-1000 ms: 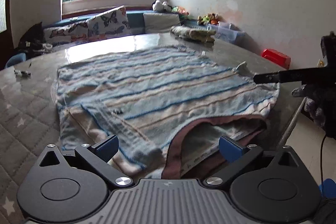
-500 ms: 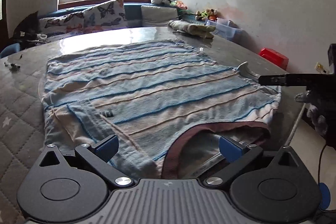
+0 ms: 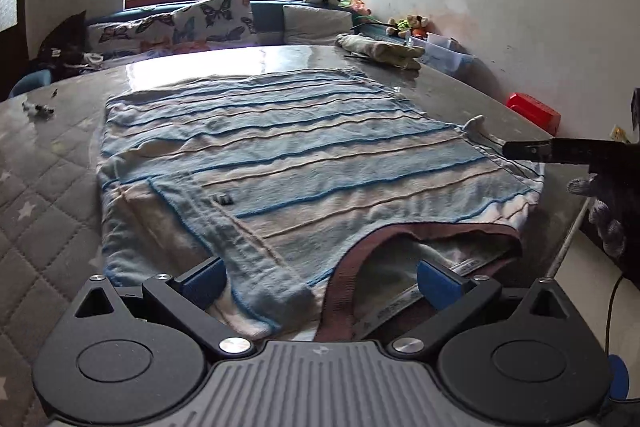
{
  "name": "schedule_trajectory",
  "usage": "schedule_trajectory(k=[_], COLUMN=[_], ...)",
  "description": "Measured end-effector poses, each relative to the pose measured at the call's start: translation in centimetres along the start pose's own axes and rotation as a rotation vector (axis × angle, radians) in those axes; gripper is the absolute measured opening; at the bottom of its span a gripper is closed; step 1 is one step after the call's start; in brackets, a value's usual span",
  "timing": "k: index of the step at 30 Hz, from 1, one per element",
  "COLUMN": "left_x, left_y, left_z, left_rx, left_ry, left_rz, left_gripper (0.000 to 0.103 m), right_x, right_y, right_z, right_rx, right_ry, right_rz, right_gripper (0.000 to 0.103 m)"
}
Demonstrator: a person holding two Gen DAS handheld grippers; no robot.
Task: Fold clothes
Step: 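Move the open right tool to the other shirt sleeve, then grasp the sleeve with the right tool and fold it onto the shirt body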
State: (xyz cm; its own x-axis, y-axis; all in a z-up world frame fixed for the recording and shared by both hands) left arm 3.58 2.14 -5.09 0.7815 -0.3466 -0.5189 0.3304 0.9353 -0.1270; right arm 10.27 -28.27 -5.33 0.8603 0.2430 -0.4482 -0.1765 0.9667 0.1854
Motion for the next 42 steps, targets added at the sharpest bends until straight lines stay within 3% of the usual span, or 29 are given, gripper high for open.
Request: schedule_trajectory(k=[5, 11, 17, 21, 28, 33, 42], left_x=[-0.2, 0.5, -0.3, -0.2, -0.2, -0.3, -0.3], left_y=[0.8, -0.6, -1.0, -0.4, 0.2, 0.6, 0.6], left_z=[0.8, 0.2, 1.8, 2.1, 1.6, 1.5, 0.9], left_rx=[-0.032, -0.016, -0.022, -0.048, -0.072, -0.086, -0.108], left_ry=[-0.025, 0.001, -0.058, -0.064, -0.056, -0.056, -0.049], left_rz=[0.026, -0.005, -0.007, 0.026, 0.049, 0.06, 0.059], left_gripper=[0.103, 0.103, 0.103, 0.103, 0.103, 0.103, 0.103], right_x=[-0.1, -0.5, -0.8, -0.6, -1.4, -2.2, -1.3], right_y=[-1.0, -3.4, -6.1, -6.8, -5.6, -3.9, 4.6], right_z=[0.1, 0.3, -0.1, -0.6, 0.1, 1.1, 2.4], right_rx=[0.012, 0.059, 0.108, 0.156, 0.174, 0.165, 0.044], right_ry=[-0.007, -0.029, -0.03, -0.026, -0.079, -0.119, -0.096], right_rz=[-0.028, -0.098, -0.173, -0.179, -0.127, -0.06, 0.189], right_gripper=[0.092, 0.092, 0.091, 0.077, 0.012, 0.006, 0.005])
Point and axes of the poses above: each gripper's, at about its wrist camera, not at the fingertips, and x roughly the way its jaws point, y to its left, z to its top, the point moved 6 cm from there along x, roughly the way its jaws point, and after that the axes turned 7 degrees about -y, right-handed, at the moved point
